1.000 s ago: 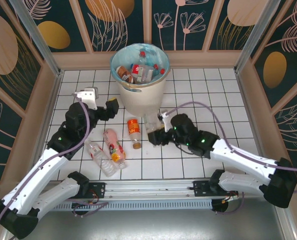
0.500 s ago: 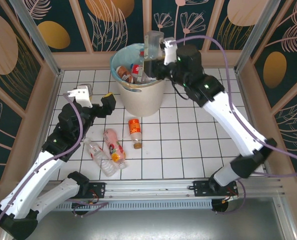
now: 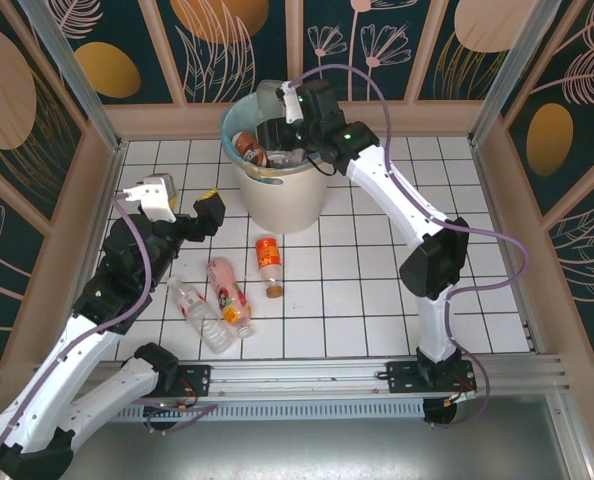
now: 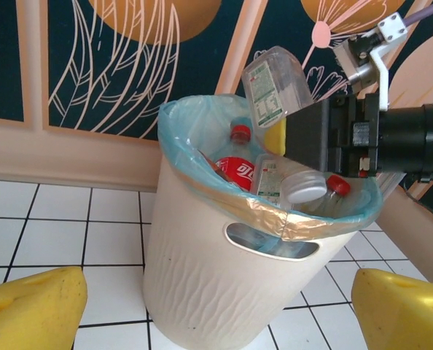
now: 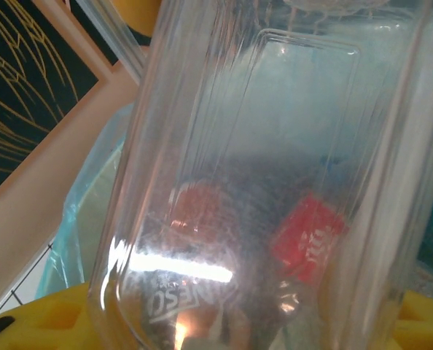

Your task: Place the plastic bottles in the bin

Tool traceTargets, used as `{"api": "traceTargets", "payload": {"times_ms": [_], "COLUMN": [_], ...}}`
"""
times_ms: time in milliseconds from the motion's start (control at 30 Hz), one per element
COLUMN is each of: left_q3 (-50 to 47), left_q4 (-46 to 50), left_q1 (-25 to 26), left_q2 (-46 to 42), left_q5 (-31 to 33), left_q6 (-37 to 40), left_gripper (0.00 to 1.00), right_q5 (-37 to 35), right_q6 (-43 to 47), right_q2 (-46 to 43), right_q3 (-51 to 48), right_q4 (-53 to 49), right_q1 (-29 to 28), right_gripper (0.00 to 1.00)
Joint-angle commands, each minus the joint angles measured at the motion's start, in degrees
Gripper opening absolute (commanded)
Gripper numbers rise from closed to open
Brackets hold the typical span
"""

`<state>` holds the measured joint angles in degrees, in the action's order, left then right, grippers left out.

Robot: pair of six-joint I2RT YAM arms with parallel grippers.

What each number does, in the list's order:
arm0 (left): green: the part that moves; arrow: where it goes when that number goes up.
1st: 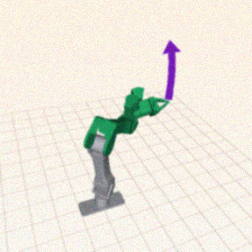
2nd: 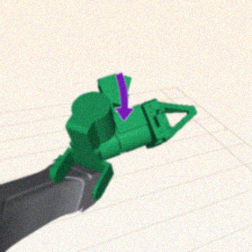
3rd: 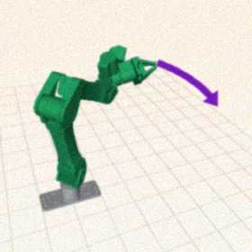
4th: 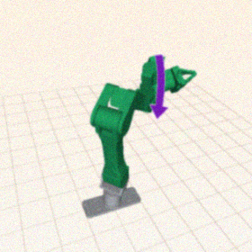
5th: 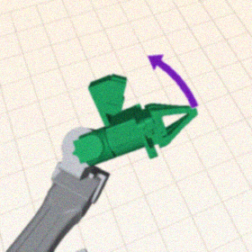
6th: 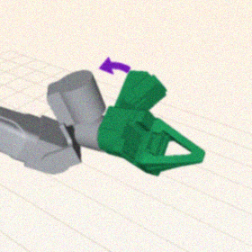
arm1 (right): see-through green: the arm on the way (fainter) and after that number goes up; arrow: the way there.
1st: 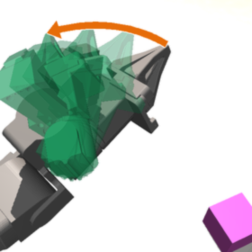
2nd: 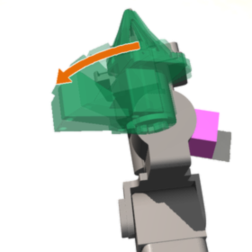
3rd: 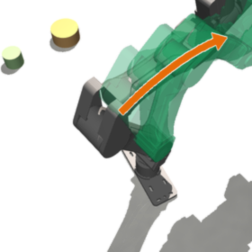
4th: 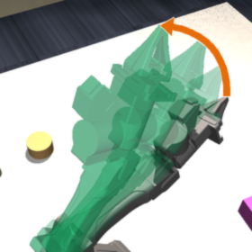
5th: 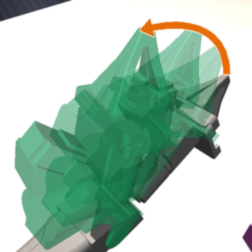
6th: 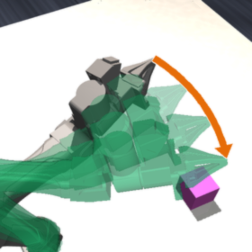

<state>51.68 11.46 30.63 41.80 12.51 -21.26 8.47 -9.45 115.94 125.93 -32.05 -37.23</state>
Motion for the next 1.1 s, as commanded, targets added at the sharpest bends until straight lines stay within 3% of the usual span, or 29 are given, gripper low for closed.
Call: {"api": "traceTargets", "payload": {"times_ms": [0, 67, 133, 433, 600, 800, 900, 1067], "left_q3": [-1.42, -1.8, -1.93, -2.14, -2.59, -2.96, -3.11, -3.34], "left_q4": [0.78, 0.6, 0.66, 1.78, 1.98, 2.07, 2.63, 2.95], "left_q1": [-0.3, -0.33, -0.31, -0.31, -0.31, -0.27, -0.31, -0.32], "left_q2": [-0.92, -1.2, -1.23, -1.63, -1.89, -2.42, -2.65, -2.91], "left_q5": [0.8, 1.24, 1.58, 2.23, 3.33, 4.41, 4.74, 4.93], "left_q6": [0.68, 0.73, 0.73, 0.03, 0.56, 0.73, 0.86, 0.65], "left_gripper": [0.94, 0.94, 0.94, 0.94, 0.94, 0.94, 0.94, 0.94], "right_q5": [-9.4, -16.01, -18.07, -15.67, -14.12, -12.16, -10.76, -6.5], "right_q6": [2.25, 5.14, 6.19, 4.63, 4.9, 4.27, 4.84, 5.77], "right_q2": [0.07, 0.37, 0.43, -0.13, 0.0, 0.18, 0.32, 3.71], "right_q3": [6.53, 7.89, 9.53, 10.74, 8.11, 8.78, 8.21, 10.5], "right_q4": [-4.81, -6.06, -6.94, -10.15, -9.3, -6.89, -4.57, -1.4], "right_q1": [-2.72, -4.62, -5.38, -3.68, -2.98, -3.02, -2.97, -3.82], "right_gripper": [0.62, 0.67, 0.69, 0.69, 0.78, 0.8, 0.74, 0.51]}}
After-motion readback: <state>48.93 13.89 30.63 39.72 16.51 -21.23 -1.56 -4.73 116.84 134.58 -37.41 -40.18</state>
